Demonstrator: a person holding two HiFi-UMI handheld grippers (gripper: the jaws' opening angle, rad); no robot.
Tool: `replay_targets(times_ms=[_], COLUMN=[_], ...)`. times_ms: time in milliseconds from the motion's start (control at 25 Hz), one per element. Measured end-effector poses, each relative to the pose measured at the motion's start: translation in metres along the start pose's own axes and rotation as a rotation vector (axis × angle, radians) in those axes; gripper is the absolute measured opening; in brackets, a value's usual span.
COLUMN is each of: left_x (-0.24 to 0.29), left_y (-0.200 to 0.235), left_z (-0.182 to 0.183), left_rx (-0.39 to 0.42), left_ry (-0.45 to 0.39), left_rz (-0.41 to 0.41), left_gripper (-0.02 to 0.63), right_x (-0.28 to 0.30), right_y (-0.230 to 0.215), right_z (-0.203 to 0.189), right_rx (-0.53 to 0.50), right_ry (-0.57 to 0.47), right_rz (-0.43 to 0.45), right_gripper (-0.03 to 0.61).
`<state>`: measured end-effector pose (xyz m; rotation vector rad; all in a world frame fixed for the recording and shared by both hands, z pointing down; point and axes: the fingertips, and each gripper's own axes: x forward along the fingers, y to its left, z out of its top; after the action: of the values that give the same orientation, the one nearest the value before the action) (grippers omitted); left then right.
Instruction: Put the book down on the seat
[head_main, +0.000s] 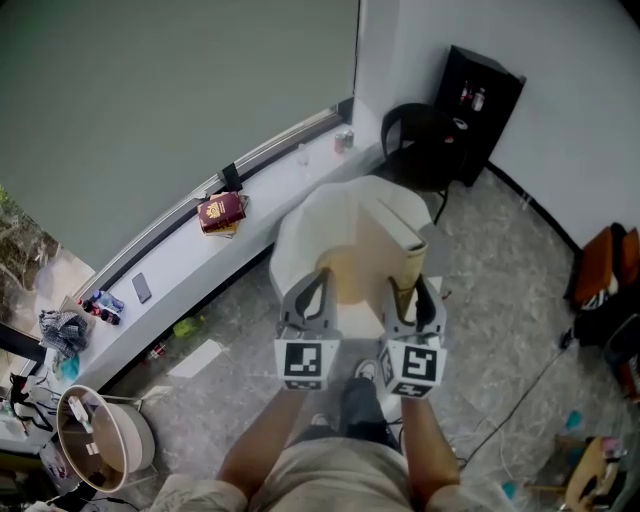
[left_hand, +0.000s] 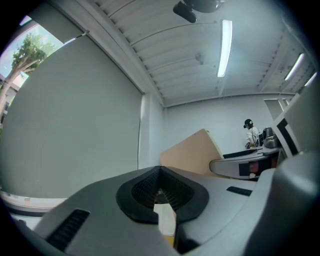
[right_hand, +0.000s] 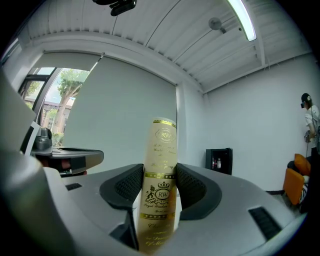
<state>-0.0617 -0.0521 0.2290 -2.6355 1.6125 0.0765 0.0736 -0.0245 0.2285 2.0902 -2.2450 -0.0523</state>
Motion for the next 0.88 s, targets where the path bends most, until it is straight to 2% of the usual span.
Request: replay_targets(times_ms=[240,520,880], left_x=[0.053,0.142,0.240], left_y=[0.007,0.010,-0.023], left_z=[-0.011,-0.012,-0.021], left_rx=[0.030,0.048,0.063], left_ry=[0.008,0.026,0.038], left_rz=[0.017,0.027,0.027], left_gripper=[0.006,0.006,0.008], right_x=[0.054,0.133,0.205], right_y=[-0.021,-0.057,-0.131], right_z=[-0.013,-0.018,-0.037], right_rx=[0.026,0.036,0.058], right_ry=[0.004,0.026,0.060], right_rz=[0.023,0.056,0.069], right_gripper=[0.212,0.212,0.212])
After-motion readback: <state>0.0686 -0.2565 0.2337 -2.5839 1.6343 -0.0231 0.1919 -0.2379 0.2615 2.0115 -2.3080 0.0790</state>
